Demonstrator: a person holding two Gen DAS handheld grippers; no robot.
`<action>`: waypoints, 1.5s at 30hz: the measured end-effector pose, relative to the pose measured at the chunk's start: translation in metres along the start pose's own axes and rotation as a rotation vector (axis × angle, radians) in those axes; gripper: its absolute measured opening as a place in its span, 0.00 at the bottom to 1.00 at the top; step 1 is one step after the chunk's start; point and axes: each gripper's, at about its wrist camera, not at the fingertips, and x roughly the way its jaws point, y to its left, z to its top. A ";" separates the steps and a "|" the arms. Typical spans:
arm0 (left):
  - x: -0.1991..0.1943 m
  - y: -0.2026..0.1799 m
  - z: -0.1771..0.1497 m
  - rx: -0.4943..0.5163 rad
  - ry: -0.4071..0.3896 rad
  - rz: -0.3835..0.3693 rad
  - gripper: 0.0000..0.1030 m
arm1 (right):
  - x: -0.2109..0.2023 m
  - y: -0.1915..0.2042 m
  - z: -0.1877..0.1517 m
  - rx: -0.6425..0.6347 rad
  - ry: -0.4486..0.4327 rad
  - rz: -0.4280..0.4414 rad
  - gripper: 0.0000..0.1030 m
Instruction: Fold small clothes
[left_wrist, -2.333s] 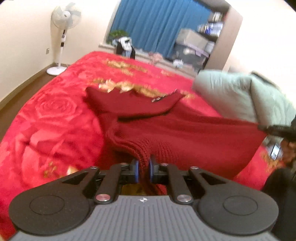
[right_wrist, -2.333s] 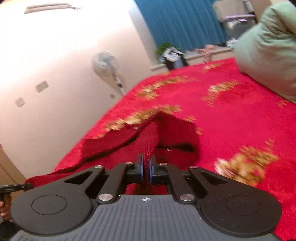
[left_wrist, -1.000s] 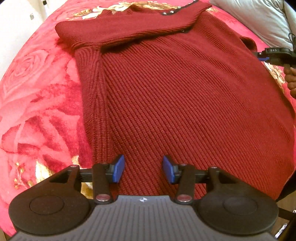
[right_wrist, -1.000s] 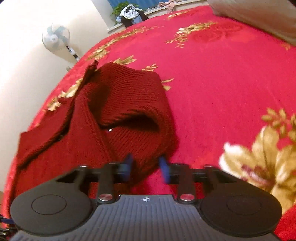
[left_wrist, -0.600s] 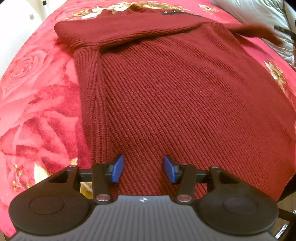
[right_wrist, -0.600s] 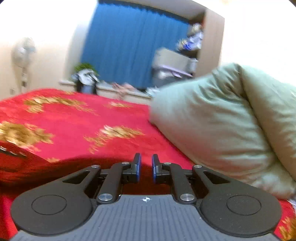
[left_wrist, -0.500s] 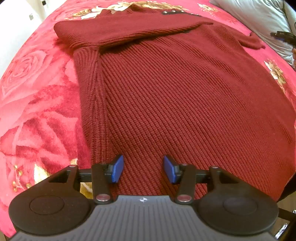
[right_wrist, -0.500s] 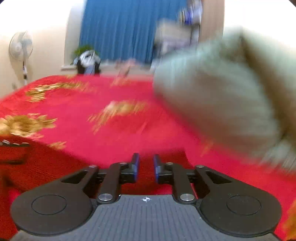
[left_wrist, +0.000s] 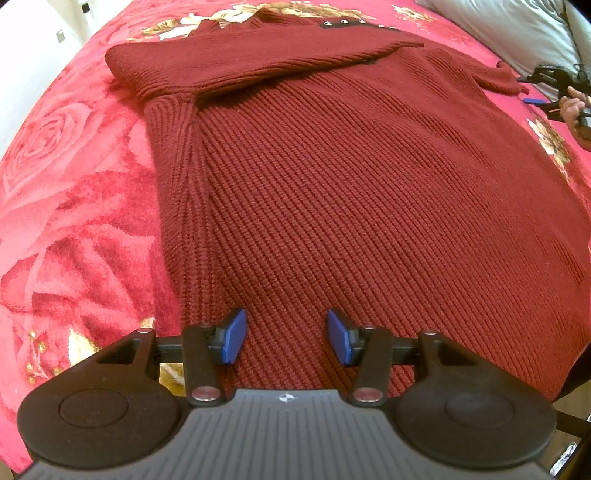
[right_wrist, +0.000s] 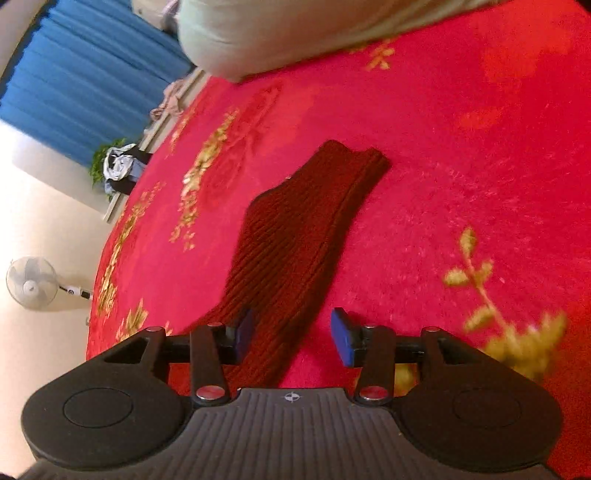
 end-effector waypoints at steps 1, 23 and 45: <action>0.000 0.000 0.000 -0.001 -0.001 -0.001 0.53 | -0.003 -0.005 0.004 0.003 -0.004 0.010 0.46; 0.002 -0.001 -0.001 0.005 -0.017 0.009 0.54 | 0.007 -0.004 0.036 -0.185 -0.136 -0.050 0.09; -0.023 -0.002 -0.002 -0.022 -0.095 0.018 0.55 | -0.079 0.086 -0.135 -0.715 0.338 0.059 0.52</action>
